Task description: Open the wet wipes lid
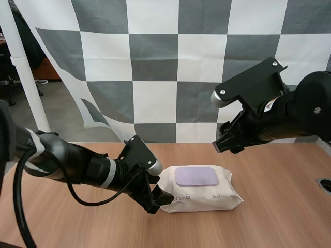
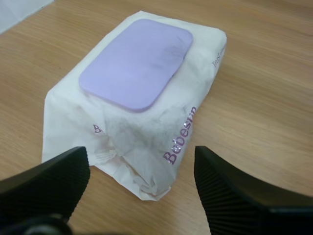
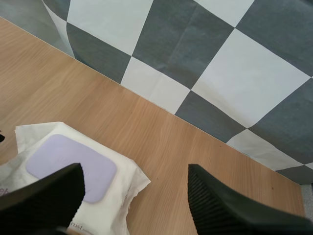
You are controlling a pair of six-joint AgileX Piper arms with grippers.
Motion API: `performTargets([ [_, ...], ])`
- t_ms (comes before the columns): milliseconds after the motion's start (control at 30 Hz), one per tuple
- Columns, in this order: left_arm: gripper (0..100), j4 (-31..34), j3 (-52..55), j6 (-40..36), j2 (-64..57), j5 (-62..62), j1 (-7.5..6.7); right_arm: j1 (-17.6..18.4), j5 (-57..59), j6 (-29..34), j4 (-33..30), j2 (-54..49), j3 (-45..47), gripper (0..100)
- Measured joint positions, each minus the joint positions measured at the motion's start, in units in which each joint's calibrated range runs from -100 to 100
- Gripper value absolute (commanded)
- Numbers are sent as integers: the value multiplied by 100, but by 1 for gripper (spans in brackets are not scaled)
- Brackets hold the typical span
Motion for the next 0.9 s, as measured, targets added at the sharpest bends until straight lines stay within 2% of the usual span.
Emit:
performTargets([
  [67, 100, -11, 0, 0, 64, -96, -83, 0, 0, 0, 0, 0, 0, 100],
  [300, 100, -149, -84, 9, 311, -1155, -575, 0, 93, 0, 0, 0, 0, 100],
  [400, 100, -149, -133, 9, 451, -1551, -723, 0, 133, 0, 0, 0, 0, 100],
  [633, 100, -344, -416, 9, 1134, -1730, -751, 0, 133, 0, 0, 0, 0, 100],
  [900, 100, -451, -634, 9, 1899, -1122, -751, 0, 215, 0, 0, 0, 0, 100],
])
